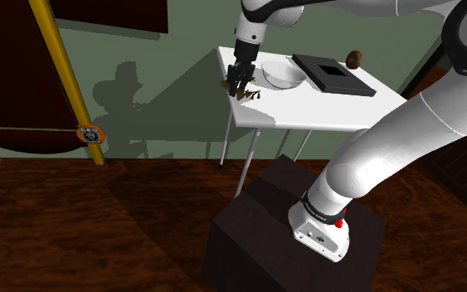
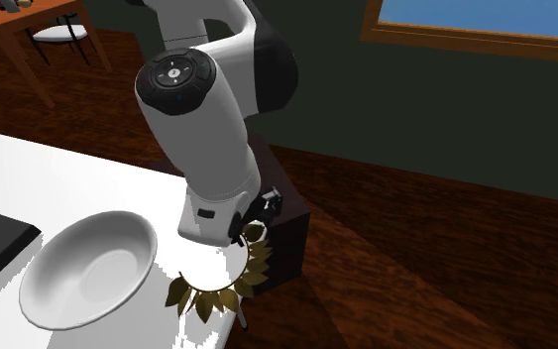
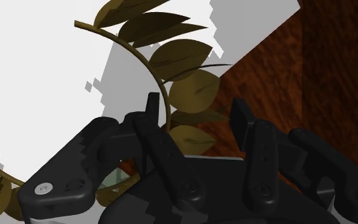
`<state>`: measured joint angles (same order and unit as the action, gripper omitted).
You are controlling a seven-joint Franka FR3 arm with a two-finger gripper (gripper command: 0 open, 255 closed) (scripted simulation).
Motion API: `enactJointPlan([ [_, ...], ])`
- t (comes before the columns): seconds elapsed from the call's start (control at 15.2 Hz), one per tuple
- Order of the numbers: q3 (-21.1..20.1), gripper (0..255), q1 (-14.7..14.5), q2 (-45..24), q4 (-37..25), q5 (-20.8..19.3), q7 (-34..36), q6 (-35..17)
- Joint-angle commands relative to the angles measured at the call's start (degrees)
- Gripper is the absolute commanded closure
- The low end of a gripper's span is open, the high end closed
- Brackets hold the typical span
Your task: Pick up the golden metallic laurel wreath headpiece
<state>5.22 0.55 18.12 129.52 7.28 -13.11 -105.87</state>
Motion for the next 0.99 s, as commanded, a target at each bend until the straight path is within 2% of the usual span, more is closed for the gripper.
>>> enactJointPlan([
  [0.0,0.00,255,0.03,0.34,-1.08,-0.09,0.19,1.45],
  [0.79,0.00,255,0.00,1.00,-9.70,-0.34,1.41,10.65],
  [0.92,0.00,255,0.00,1.00,-9.81,-0.35,1.42,10.76],
])
